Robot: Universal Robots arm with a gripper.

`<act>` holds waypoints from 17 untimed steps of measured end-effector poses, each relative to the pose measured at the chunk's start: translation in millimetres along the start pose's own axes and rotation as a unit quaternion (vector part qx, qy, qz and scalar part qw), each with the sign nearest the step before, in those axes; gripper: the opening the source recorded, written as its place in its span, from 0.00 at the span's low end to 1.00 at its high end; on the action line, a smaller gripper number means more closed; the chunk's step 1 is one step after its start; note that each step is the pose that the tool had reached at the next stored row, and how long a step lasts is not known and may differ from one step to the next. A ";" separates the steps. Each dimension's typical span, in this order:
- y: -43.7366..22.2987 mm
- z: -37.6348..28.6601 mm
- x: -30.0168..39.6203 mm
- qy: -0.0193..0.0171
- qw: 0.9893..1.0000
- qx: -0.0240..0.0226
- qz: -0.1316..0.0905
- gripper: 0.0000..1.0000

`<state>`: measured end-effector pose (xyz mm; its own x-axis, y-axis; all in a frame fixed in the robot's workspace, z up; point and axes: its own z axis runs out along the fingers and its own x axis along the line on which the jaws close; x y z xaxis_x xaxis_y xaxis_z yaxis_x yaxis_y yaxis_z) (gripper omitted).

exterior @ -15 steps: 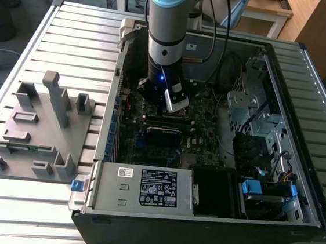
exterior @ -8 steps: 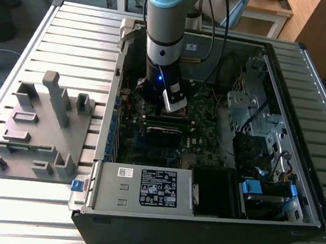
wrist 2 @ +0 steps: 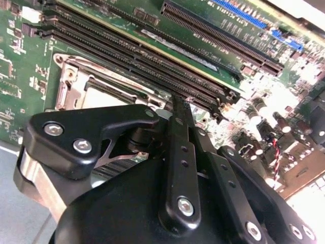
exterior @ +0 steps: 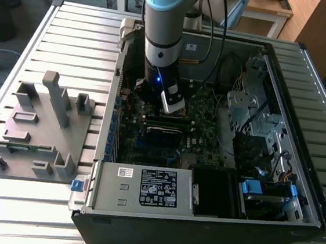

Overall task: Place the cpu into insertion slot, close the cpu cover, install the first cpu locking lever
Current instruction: 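Install the first cpu locking lever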

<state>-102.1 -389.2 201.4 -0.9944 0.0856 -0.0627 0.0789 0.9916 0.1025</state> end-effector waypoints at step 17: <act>-0.7 3.9 4.8 0.001 1.000 -0.019 0.001 0.10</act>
<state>-106.6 -389.1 197.2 -0.9943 0.0880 -0.0596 0.0789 0.9869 0.1405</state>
